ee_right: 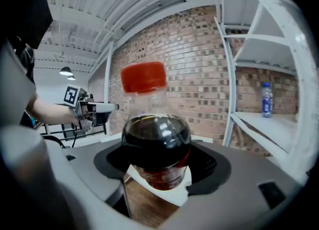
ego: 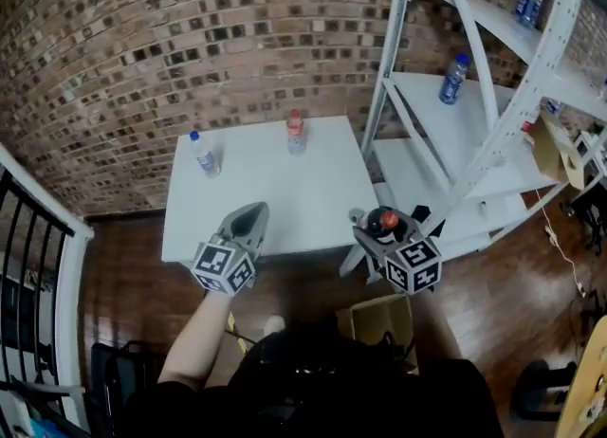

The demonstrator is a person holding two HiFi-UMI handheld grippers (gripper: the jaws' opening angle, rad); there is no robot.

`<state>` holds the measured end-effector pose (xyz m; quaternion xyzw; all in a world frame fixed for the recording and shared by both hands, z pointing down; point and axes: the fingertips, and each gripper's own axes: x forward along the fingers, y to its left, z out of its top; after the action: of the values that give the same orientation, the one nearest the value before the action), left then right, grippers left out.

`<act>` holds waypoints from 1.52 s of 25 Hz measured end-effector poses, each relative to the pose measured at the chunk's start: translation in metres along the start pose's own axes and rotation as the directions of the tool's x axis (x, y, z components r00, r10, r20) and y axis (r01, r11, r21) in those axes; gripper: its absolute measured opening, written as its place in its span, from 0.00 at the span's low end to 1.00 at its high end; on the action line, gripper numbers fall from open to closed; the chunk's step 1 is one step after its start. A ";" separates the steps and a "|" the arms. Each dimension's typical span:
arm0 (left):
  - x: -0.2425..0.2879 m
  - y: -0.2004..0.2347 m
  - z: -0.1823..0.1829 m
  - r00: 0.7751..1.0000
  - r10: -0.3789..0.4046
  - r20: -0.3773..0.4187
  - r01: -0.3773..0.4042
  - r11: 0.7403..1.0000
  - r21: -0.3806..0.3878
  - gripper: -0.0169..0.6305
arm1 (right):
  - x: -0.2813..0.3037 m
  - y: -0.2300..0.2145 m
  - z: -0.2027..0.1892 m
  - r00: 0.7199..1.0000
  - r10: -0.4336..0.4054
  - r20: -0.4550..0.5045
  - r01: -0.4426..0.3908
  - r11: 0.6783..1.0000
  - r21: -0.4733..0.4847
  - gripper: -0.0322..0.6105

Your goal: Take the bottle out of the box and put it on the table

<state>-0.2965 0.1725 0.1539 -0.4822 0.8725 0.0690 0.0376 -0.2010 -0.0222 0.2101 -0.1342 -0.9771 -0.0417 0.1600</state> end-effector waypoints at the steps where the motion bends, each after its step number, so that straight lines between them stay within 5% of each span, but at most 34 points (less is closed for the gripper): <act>1: -0.013 0.013 0.001 0.999 0.040 -0.002 -0.040 0.999 0.004 0.03 | 0.014 0.010 0.003 0.999 0.035 -0.002 -0.035 0.999 -0.009 0.57; 8: -0.084 0.109 0.011 0.975 0.221 0.030 -0.221 0.975 0.006 0.03 | 0.112 0.080 0.031 0.982 0.188 -0.025 -0.189 0.978 -0.084 0.56; 20: -0.151 0.261 0.018 0.935 0.351 0.043 -0.352 0.936 0.000 0.03 | 0.263 0.169 0.068 0.952 0.302 -0.058 -0.306 0.948 -0.090 0.57; 28: -0.212 0.335 0.002 0.867 0.499 -0.005 -0.499 0.866 -0.033 0.03 | 0.351 0.246 0.062 0.888 0.439 -0.139 -0.452 0.888 -0.083 0.57; 38: -0.235 0.356 -0.058 0.783 0.614 -0.102 -0.622 0.776 -0.100 0.03 | 0.439 0.275 0.009 0.803 0.541 -0.250 -0.576 0.812 -0.093 0.57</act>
<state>-0.4728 0.5468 0.2726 -0.1725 0.9768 0.1180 -0.0461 -0.5291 0.3524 0.3544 -0.4241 -0.8641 -0.0872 0.2567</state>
